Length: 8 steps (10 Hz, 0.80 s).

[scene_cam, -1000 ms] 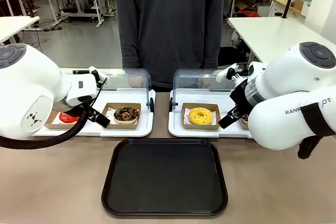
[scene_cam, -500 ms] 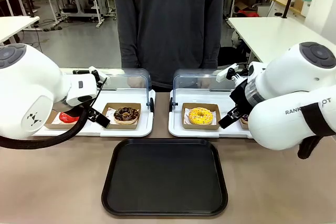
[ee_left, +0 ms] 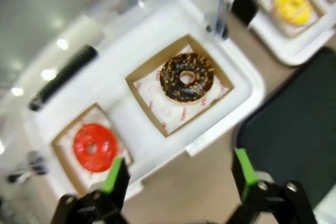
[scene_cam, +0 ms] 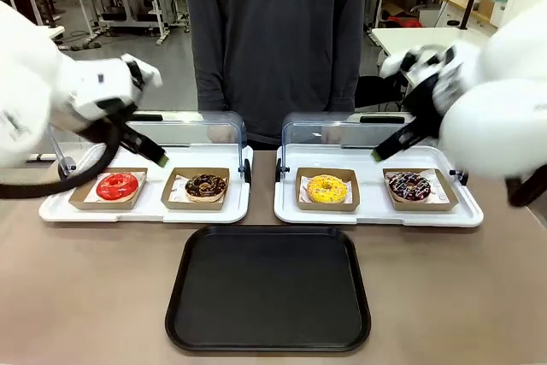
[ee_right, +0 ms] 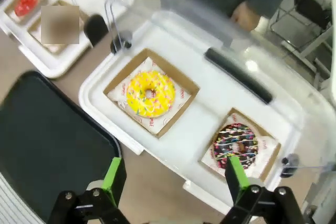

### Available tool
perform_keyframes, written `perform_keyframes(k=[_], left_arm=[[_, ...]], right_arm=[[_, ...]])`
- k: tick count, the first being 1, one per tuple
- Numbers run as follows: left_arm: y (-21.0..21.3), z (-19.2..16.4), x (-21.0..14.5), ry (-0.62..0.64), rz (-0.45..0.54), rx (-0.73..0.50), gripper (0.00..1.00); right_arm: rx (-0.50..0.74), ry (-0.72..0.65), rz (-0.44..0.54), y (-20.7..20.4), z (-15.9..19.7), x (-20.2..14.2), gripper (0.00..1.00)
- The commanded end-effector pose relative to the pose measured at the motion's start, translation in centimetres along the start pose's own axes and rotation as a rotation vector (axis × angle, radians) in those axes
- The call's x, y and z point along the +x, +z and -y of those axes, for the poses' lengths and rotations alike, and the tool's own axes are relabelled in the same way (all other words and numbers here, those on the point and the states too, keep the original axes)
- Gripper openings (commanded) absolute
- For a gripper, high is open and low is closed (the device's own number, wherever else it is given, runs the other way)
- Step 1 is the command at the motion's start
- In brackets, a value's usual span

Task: Move the first donut from the left to the tray.
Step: Pick up the Paper togo box containing the Donut indicated by the person and place it on the Handle tray.

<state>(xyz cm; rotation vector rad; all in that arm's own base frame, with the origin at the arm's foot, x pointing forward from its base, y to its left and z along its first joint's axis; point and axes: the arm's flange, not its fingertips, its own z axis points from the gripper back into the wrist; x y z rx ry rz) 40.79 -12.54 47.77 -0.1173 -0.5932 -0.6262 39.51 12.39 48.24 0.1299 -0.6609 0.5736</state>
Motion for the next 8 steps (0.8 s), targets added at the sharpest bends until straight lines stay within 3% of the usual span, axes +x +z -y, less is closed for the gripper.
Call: perform_keyframes(k=[1,3,5,8], left_arm=[[4.2,-5.0,0.0,-0.061,-0.026,-0.130,1.00],[8.4,-10.0,-1.7,-0.215,-0.006,-0.290,1.00],[11.7,-15.5,-5.0,-0.308,0.059,-0.358,1.00],[14.3,-22.3,-10.7,-0.290,0.224,-0.397,1.00]], right_arm=[[0.093,0.002,0.037,4.9,4.7,-0.6,1.00],[0.233,0.051,0.116,8.6,10.6,-3.1,1.00],[0.287,0.068,0.194,10.9,15.9,-7.0,1.00],[0.348,0.016,0.285,12.4,21.4,-13.0,1.00]])
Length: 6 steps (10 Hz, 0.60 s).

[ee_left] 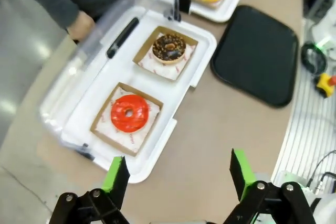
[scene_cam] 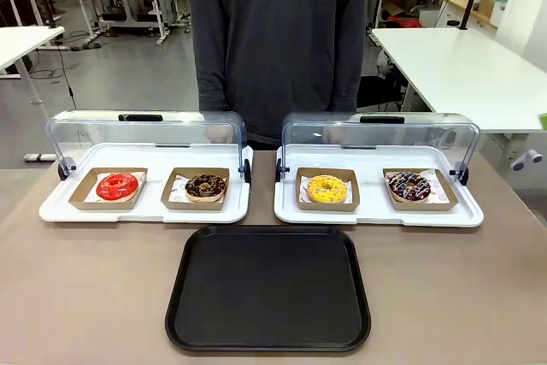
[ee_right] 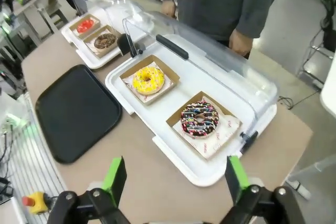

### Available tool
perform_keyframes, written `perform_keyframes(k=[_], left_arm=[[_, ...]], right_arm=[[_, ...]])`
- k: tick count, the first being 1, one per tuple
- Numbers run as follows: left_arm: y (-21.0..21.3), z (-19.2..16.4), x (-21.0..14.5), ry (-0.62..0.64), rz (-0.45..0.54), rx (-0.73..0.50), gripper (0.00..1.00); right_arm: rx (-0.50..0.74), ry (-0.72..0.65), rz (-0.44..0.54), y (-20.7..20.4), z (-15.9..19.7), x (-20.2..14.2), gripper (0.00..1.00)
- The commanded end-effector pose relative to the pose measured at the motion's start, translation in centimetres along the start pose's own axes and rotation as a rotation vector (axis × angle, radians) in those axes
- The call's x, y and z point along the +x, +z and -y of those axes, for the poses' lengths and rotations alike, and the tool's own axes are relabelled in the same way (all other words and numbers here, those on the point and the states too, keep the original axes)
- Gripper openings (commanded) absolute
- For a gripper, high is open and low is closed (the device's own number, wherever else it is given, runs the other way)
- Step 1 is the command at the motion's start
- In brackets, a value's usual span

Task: Move the first donut from the left to the tray.
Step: Pick up the Paper togo box containing the Donut indicated by the person and place it on the Handle tray.

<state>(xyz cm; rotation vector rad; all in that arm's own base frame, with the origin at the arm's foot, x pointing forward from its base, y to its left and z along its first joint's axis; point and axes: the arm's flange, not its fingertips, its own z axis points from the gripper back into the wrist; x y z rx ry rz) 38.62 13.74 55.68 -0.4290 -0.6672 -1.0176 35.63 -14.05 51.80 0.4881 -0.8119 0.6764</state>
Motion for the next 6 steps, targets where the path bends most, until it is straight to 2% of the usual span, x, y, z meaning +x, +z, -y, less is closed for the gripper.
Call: perform_keyframes(k=[1,3,6], left_arm=[[0.6,-2.3,-2.4,0.003,0.095,-0.018,1.00],[0.6,-2.2,-5.1,-0.019,0.154,0.005,1.00],[1.2,-2.2,-6.2,-0.037,0.216,0.021,1.00]], right_arm=[[0.052,-0.002,0.068,1.1,2.2,-2.0,1.00],[0.034,0.031,0.097,2.2,3.1,-3.7,1.00],[0.038,0.042,0.137,2.8,3.6,-4.7,1.00]])
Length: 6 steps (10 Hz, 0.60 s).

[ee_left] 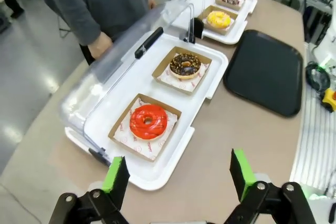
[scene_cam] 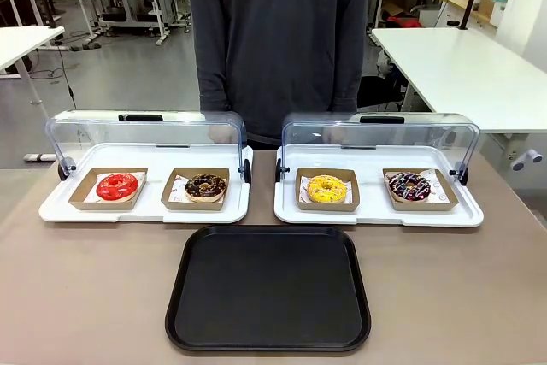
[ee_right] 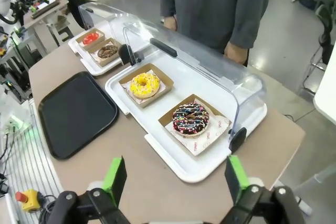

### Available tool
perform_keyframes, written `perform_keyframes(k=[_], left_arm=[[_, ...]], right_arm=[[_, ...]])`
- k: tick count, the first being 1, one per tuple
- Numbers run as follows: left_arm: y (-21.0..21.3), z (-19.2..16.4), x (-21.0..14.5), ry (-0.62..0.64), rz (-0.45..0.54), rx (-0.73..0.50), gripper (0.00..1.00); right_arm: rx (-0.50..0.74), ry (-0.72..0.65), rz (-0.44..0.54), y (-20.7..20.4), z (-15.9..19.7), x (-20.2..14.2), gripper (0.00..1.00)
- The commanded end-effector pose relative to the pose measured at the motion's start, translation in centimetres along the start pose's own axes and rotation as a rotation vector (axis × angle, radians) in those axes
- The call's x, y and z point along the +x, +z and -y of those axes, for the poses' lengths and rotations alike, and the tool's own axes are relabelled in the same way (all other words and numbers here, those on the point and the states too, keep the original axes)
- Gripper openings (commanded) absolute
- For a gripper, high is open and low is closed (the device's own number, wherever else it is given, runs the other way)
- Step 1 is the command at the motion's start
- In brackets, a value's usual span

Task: Move the first donut from the left to the tray.
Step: Pick up the Paper togo box containing the Donut indicated by the person and place it on the Handle tray.

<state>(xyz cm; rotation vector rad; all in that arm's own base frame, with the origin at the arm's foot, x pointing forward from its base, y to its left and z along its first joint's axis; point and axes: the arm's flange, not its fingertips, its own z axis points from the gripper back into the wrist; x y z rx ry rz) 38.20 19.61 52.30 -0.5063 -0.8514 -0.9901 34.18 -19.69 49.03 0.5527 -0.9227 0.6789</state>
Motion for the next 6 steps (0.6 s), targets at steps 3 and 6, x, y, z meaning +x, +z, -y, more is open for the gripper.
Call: perform_keyframes(k=[3,6], left_arm=[[0.7,1.2,0.0,-0.033,0.061,0.015,1.00],[0.6,1.7,-0.4,-0.076,0.123,0.021,1.00]], right_arm=[[0.006,0.016,0.026,0.7,0.5,-0.3,1.00],[-0.001,0.013,0.044,1.1,0.8,-0.7,1.00]])
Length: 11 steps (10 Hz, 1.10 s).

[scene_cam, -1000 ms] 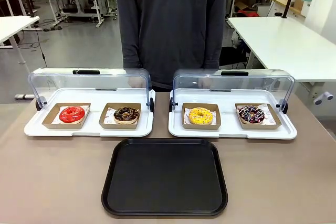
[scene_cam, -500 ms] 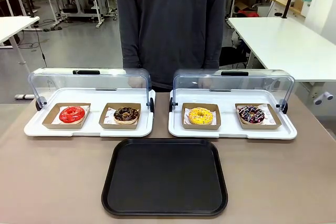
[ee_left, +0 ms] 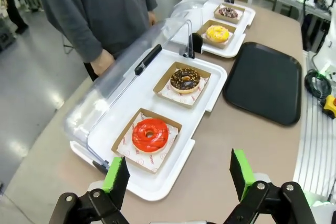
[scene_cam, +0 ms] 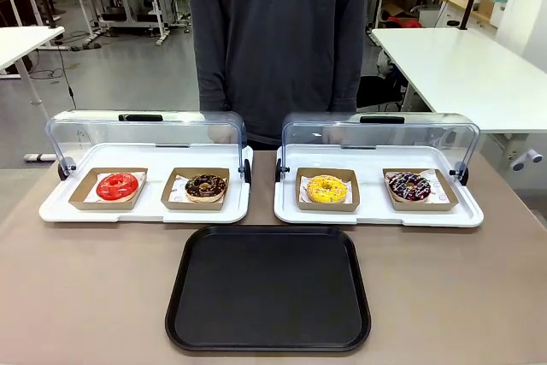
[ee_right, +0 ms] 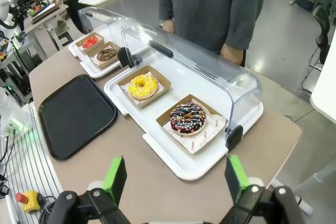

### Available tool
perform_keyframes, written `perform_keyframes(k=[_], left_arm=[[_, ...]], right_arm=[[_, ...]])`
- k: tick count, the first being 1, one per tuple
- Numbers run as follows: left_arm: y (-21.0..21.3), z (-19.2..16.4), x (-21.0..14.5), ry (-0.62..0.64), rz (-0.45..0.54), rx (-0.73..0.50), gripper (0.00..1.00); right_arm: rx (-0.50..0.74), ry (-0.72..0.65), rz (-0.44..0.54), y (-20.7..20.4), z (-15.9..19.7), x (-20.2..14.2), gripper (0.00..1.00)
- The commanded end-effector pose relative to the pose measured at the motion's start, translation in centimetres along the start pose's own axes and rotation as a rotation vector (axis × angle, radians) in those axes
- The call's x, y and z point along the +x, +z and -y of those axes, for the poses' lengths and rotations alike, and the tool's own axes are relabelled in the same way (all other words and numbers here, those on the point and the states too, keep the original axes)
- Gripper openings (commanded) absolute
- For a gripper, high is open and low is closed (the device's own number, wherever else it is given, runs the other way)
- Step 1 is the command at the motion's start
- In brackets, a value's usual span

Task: Move the first donut from the left to the tray.
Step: Pick up the Paper togo box containing the Donut indicated by the person and place it on the Handle tray.

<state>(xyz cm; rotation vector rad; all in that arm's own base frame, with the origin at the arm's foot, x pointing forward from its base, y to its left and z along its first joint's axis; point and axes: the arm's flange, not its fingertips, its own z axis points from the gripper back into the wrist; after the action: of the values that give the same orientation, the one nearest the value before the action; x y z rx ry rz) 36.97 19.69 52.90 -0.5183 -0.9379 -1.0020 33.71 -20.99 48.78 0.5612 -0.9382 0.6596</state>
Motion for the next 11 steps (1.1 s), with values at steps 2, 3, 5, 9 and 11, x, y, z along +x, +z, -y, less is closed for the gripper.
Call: perform_keyframes(k=[2,3,5,9,11], left_arm=[[-0.63,1.00,-0.40,-0.049,0.071,0.007,1.00],[-0.65,1.19,-0.58,-0.045,0.082,0.013,1.00],[-0.34,0.41,-0.33,-0.023,0.044,0.007,1.00],[-0.34,0.41,-0.33,-0.023,0.044,0.007,1.00],[-0.34,0.41,-0.33,-0.023,0.044,0.007,1.00]], right_arm=[[0.006,0.038,0.039,-0.01,0.32,0.26,1.00],[0.009,0.047,0.045,-0.06,0.32,0.24,1.00],[0.002,0.012,0.021,-0.05,-0.03,0.10,1.00],[0.002,0.012,0.021,-0.05,-0.03,0.10,1.00],[0.002,0.012,0.021,-0.05,-0.03,0.10,1.00]])
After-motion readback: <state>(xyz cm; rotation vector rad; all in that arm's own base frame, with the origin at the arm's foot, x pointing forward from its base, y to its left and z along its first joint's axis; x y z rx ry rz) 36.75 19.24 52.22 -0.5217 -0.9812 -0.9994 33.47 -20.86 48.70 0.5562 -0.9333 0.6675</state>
